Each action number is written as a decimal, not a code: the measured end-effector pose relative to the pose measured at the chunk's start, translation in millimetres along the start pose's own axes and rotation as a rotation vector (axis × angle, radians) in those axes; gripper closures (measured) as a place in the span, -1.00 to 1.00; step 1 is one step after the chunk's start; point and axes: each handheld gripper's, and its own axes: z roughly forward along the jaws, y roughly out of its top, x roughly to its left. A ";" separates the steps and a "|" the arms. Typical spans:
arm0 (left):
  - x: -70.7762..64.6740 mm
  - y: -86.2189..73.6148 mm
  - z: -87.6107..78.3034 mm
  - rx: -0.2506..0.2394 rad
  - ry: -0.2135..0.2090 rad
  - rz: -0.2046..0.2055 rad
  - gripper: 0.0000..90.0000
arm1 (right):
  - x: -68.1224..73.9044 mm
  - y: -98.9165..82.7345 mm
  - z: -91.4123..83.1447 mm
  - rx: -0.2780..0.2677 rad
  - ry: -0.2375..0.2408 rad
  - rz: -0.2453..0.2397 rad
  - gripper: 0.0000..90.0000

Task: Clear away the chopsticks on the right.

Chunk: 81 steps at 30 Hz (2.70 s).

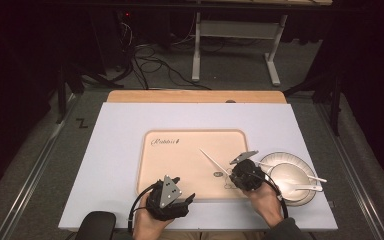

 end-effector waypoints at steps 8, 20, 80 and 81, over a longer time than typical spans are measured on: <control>1.7 -0.4 -4.2 -0.010 0.022 -0.003 -0.27 | -4.0 9.0 13.4 0.032 -0.029 0.005 0.90; 2.1 -0.9 -6.2 -0.011 0.028 0.001 -0.27 | -9.9 14.5 23.6 0.069 -0.122 0.024 0.89; 1.7 -1.1 -3.0 -0.014 0.018 -0.007 -0.26 | -19.7 -15.4 -27.9 -0.122 0.025 0.029 0.33; 1.7 -1.1 -2.6 -0.014 0.018 -0.009 -0.26 | -19.7 -15.4 -27.9 -0.122 0.025 0.029 0.33</control>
